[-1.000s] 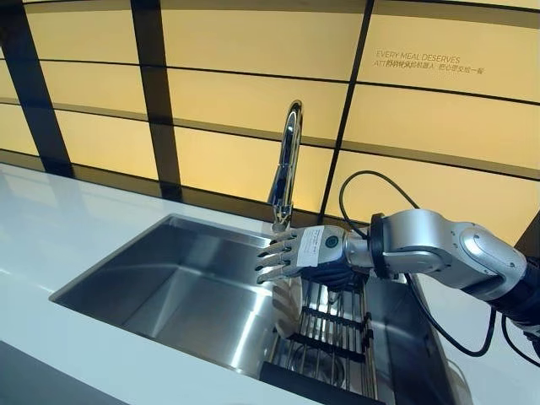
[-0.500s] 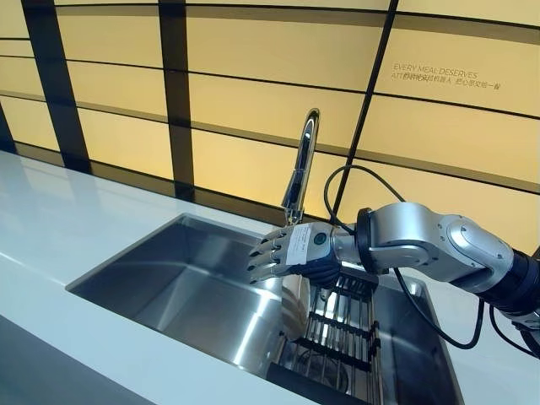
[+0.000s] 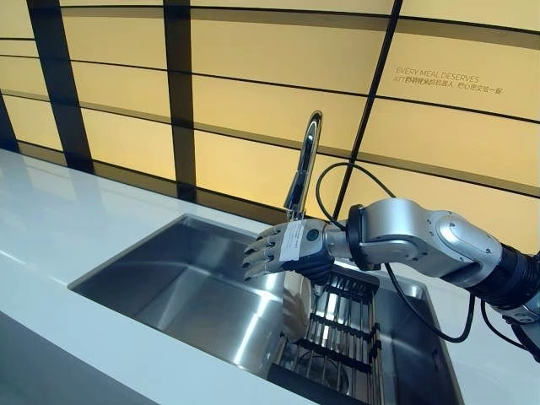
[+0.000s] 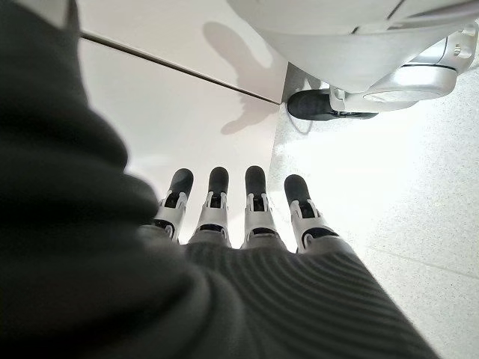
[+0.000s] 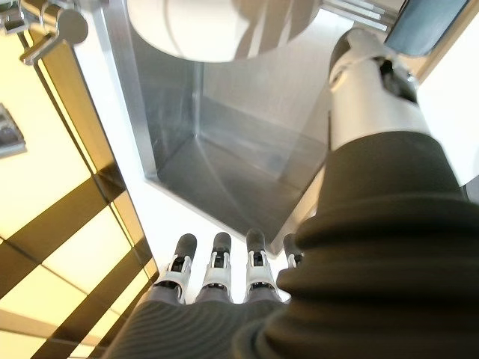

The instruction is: Take plates into dishwasher

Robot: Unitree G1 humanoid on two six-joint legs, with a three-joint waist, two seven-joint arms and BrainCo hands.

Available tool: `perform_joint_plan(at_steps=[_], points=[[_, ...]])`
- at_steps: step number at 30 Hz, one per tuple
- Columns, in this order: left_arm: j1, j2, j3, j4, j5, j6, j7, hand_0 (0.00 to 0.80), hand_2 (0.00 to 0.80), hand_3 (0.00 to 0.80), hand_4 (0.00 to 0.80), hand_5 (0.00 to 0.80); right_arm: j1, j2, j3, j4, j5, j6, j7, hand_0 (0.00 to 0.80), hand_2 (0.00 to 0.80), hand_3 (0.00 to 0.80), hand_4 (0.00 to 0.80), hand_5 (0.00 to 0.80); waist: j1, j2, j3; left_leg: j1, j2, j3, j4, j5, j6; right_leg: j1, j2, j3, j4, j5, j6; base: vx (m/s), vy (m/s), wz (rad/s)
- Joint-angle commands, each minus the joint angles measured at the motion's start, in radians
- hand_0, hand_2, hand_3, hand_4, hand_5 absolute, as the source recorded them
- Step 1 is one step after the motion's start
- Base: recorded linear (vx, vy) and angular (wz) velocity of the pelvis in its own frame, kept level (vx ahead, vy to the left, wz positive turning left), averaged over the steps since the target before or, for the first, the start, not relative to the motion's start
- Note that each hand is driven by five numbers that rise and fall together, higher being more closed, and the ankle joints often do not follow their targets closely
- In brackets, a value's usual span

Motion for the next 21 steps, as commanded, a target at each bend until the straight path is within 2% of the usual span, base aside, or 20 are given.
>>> perform_joint_plan(at_steps=[1,21], points=[[-0.052,0.02,-0.03,0.066,0.022,-0.009,0.008,0.0,0.0,0.0,0.0,0.0,-0.108,0.007,0.049,0.081,0.043,0.045,-0.004,0.0,0.0,0.0,0.0,0.0,0.034,-0.04,-0.011,-0.002,-0.005,0.052,-0.008,-0.005,0.02,0.041,-0.04,-0.048,0.001,-0.029,0.051,0.0,0.0,0.0],[-0.036,0.041,-0.043,0.053,0.026,-0.037,-0.011,0.0,0.0,0.0,0.0,0.0,-0.045,0.004,0.09,0.27,-0.049,-0.007,-0.112,0.0,0.0,0.0,0.0,0.0,0.049,-0.041,0.012,-0.001,-0.009,0.036,-0.008,-0.002,0.023,0.045,-0.04,-0.062,0.001,-0.029,0.051,0.003,-0.002,0.01]])
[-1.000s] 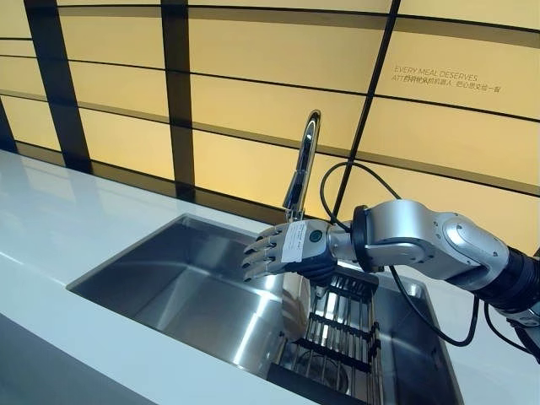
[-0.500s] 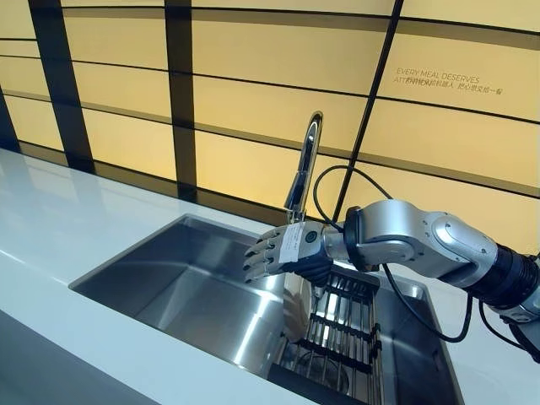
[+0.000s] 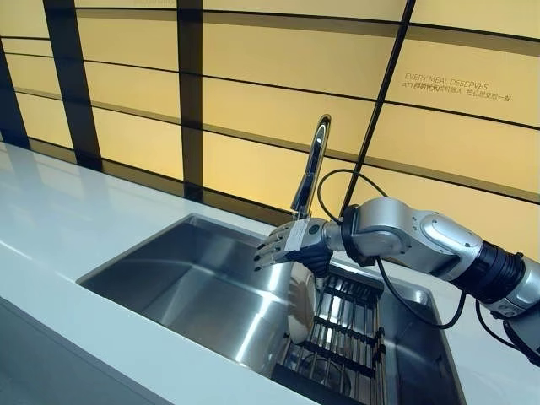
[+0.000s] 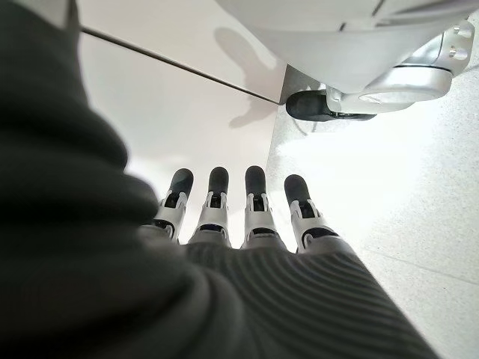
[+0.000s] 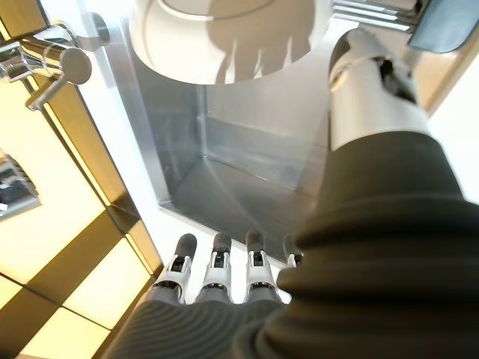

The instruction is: Take plates into dishwasher

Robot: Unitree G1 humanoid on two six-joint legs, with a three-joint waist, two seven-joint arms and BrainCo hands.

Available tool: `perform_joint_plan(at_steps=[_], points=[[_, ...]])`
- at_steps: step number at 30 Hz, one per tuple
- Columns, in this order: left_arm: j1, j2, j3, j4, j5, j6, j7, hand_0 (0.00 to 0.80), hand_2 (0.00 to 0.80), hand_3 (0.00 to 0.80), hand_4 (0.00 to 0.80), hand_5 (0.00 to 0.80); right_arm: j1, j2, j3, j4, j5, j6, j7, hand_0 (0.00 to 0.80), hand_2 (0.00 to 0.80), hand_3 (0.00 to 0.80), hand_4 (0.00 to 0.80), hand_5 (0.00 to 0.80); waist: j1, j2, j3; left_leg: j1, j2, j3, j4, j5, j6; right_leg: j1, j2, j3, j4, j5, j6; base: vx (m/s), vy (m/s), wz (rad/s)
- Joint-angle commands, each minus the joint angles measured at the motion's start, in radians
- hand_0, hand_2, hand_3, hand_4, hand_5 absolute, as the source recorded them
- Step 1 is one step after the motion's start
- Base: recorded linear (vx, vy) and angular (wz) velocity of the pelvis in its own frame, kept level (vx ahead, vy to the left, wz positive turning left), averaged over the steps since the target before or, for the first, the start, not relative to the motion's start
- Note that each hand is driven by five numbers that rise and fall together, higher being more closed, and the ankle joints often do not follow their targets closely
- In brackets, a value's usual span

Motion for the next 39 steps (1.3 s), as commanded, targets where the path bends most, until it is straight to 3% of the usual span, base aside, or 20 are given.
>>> perform_joint_plan(at_steps=[1,24,39], points=[[-0.039,0.026,-0.042,0.053,0.024,-0.036,-0.008,0.0,0.0,0.0,0.0,0.0,-0.047,-0.028,0.043,0.059,-0.026,-0.007,-0.054,0.0,0.0,0.0,0.0,0.0,0.024,-0.031,0.006,-0.005,-0.008,0.037,-0.008,-0.003,0.023,0.035,-0.037,-0.051,0.002,-0.026,0.049,0.0,0.0,0.0],[-0.018,0.078,-0.01,0.008,0.008,-0.032,-0.012,0.0,0.0,0.0,0.0,0.0,-0.022,-0.032,0.076,0.17,-0.068,-0.053,-0.085,0.0,0.0,0.0,0.0,0.0,0.043,-0.003,0.033,-0.013,-0.011,0.012,-0.008,0.006,0.023,0.03,-0.041,-0.065,0.002,-0.026,0.048,0.0,0.0,0.0],[-0.021,0.083,-0.018,0.012,0.01,-0.044,-0.018,0.0,0.0,0.0,0.0,0.0,0.009,-0.031,0.095,0.234,-0.082,-0.093,-0.1,0.0,0.0,0.0,0.0,0.0,0.05,-0.019,0.046,-0.017,-0.009,0.007,-0.008,0.004,0.022,0.026,-0.038,-0.07,0.002,-0.027,0.048,0.0,0.0,0.0]])
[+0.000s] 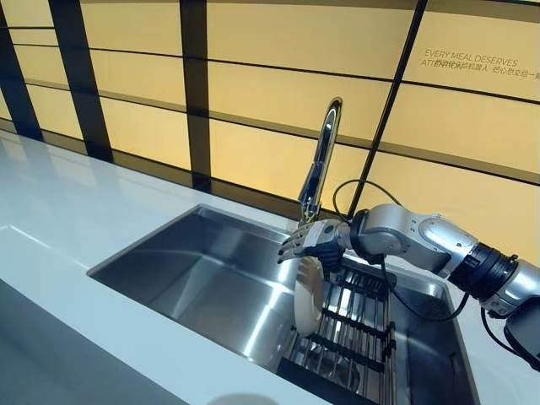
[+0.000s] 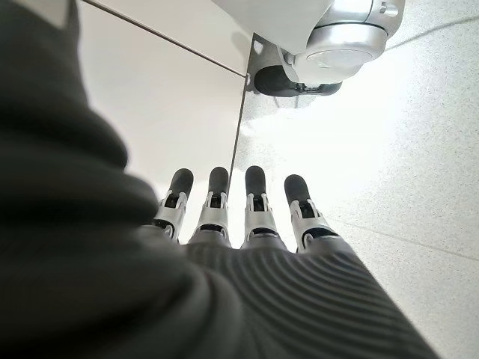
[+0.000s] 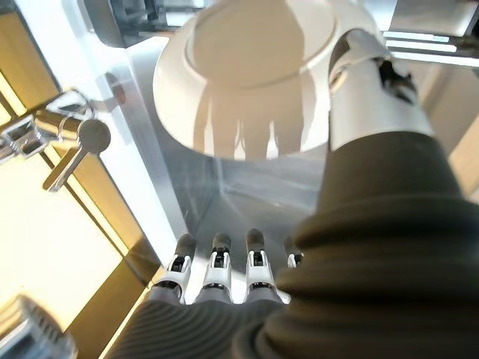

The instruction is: Take plates into dishwasher

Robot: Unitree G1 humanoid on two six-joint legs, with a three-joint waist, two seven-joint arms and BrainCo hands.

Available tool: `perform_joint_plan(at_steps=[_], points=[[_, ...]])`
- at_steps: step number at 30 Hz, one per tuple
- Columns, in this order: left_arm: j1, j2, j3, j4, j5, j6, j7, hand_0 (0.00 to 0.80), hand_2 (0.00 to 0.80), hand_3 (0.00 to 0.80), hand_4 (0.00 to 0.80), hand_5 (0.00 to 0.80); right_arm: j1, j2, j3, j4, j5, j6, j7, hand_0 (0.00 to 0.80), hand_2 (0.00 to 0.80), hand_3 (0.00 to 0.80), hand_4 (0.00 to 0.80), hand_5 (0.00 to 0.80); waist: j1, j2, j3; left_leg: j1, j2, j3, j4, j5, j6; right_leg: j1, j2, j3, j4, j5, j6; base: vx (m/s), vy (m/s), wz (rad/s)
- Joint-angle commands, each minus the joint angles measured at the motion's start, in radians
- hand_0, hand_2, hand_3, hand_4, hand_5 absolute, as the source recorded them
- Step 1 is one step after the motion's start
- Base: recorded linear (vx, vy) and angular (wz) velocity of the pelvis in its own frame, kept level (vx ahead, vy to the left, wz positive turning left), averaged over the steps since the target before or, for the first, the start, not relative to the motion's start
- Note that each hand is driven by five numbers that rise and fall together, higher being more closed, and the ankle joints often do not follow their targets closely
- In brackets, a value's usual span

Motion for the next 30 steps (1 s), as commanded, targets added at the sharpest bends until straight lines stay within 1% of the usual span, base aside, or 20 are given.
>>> perform_joint_plan(at_steps=[1,11,19,30], points=[[-0.046,0.03,-0.02,0.026,0.011,-0.035,-0.009,0.0,0.0,0.0,0.0,0.0,-0.031,-0.031,0.035,0.028,-0.001,-0.017,-0.038,0.0,0.0,0.0,0.0,0.0,0.038,-0.04,-0.005,-0.011,-0.009,0.025,-0.01,-0.005,0.021,0.029,-0.035,-0.045,0.002,-0.026,0.047,0.0,0.0,0.0],[-0.055,0.032,-0.027,0.021,0.011,-0.029,-0.006,0.0,0.0,0.0,0.0,0.0,-0.022,-0.025,0.043,0.024,-0.005,-0.041,-0.029,0.0,0.0,0.0,0.0,0.0,0.036,-0.048,-0.001,-0.014,-0.008,0.029,-0.01,-0.006,0.022,0.022,-0.033,-0.038,0.002,-0.025,0.047,0.0,0.0,0.0],[-0.059,0.033,-0.03,0.019,0.012,-0.029,-0.009,0.0,0.0,0.0,0.0,0.0,-0.022,-0.026,0.052,-0.004,0.015,-0.03,-0.023,0.0,0.0,0.0,0.0,0.0,0.037,-0.058,0.003,-0.018,-0.007,0.03,-0.01,-0.007,0.023,0.017,-0.029,-0.035,0.002,-0.023,0.047,0.0,0.0,0.0],[-0.062,0.041,-0.026,0.021,0.014,-0.032,-0.005,0.0,0.0,0.0,0.0,0.0,-0.021,-0.028,0.056,-0.005,0.021,-0.03,-0.028,0.0,0.0,0.0,0.0,0.0,0.037,-0.068,0.006,-0.024,-0.005,0.033,-0.01,-0.008,0.023,0.009,-0.027,-0.031,0.002,-0.02,0.048,0.0,0.0,0.0]])
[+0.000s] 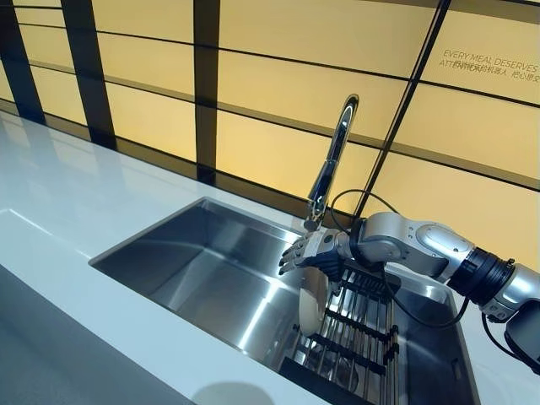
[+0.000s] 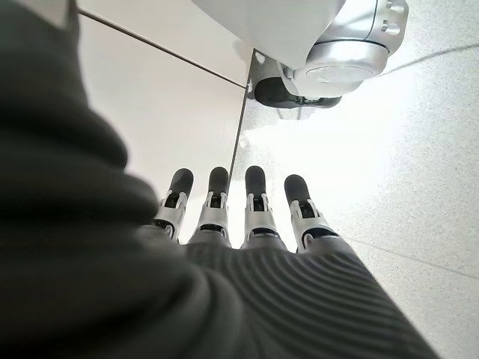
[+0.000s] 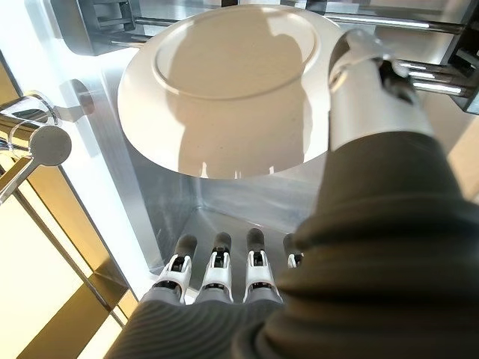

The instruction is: Take plates into dishwasher

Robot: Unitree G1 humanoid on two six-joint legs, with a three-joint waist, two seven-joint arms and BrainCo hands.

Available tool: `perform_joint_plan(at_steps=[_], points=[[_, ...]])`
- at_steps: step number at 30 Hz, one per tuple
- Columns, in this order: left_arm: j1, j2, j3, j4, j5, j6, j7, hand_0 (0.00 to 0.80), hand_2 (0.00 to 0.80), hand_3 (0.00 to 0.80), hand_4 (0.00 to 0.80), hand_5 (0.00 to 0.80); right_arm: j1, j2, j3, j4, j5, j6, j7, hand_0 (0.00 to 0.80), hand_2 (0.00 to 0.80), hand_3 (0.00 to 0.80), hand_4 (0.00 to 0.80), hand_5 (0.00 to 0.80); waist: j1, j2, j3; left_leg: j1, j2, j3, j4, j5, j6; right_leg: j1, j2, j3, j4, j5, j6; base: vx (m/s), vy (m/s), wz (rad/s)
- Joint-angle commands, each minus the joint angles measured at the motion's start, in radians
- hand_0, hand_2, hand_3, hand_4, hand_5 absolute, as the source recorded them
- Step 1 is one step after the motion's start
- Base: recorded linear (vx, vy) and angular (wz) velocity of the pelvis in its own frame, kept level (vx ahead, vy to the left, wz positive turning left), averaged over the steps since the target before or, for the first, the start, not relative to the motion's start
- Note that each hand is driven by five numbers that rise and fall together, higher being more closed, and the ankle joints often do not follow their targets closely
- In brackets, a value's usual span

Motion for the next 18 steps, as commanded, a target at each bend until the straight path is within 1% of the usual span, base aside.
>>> perform_joint_plan(at_steps=[1,12,18], points=[[-0.058,0.03,-0.024,0.022,0.014,-0.022,-0.004,0.0,0.0,0.0,0.0,0.0,-0.031,-0.029,0.047,-0.001,0.02,0.006,-0.029,0.0,0.0,0.0,0.0,0.0,0.022,-0.027,0.002,-0.008,-0.003,0.034,-0.01,-0.009,0.023,0.023,-0.027,-0.031,0.002,-0.02,0.047,0.0,0.0,0.0],[-0.064,0.033,-0.025,0.017,0.016,-0.021,-0.003,0.0,0.0,0.0,0.0,0.0,-0.019,-0.034,0.051,0.015,0.003,-0.005,-0.063,0.0,0.0,0.0,0.0,0.0,0.025,-0.033,0.007,-0.016,-0.005,0.032,-0.01,-0.008,0.024,0.016,-0.026,-0.031,0.002,-0.016,0.048,0.0,0.0,0.0],[-0.064,0.036,-0.026,0.016,0.013,-0.025,-0.003,0.0,0.0,0.0,0.0,0.0,0.001,-0.044,0.03,0.014,-0.037,-0.011,-0.122,0.0,0.0,0.0,0.0,0.0,0.021,-0.03,0.008,-0.019,-0.006,0.03,-0.01,-0.008,0.025,0.011,-0.027,-0.029,0.002,-0.014,0.049,0.0,0.0,0.0]])
